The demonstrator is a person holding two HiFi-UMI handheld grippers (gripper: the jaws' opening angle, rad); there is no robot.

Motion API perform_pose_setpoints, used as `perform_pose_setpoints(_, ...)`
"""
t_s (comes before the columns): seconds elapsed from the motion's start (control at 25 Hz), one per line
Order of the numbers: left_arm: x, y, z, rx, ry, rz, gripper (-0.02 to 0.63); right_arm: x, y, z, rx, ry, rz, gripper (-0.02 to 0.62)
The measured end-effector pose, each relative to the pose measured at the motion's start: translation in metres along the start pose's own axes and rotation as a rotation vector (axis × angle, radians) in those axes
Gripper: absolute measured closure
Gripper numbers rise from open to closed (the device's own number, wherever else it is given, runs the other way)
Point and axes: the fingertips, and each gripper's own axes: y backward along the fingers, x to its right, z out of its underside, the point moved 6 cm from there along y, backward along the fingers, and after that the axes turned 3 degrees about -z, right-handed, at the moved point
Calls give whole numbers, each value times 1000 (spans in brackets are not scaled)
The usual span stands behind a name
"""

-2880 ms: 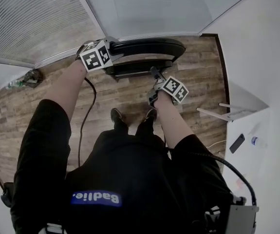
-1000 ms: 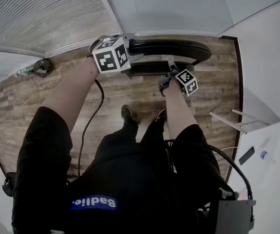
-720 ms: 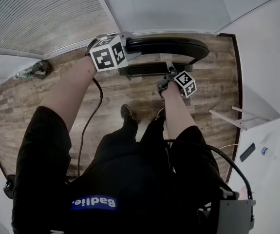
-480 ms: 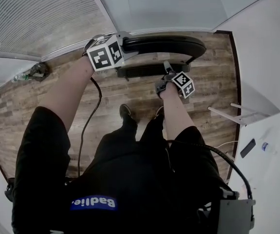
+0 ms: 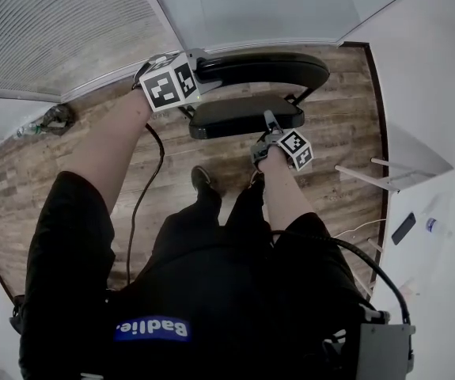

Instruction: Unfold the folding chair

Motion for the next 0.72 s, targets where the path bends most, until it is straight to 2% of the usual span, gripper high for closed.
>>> perform_pose_setpoints(0.72, 18, -12, 4, 8, 26, 33, 509, 65, 56, 25, 46, -82, 49, 425)
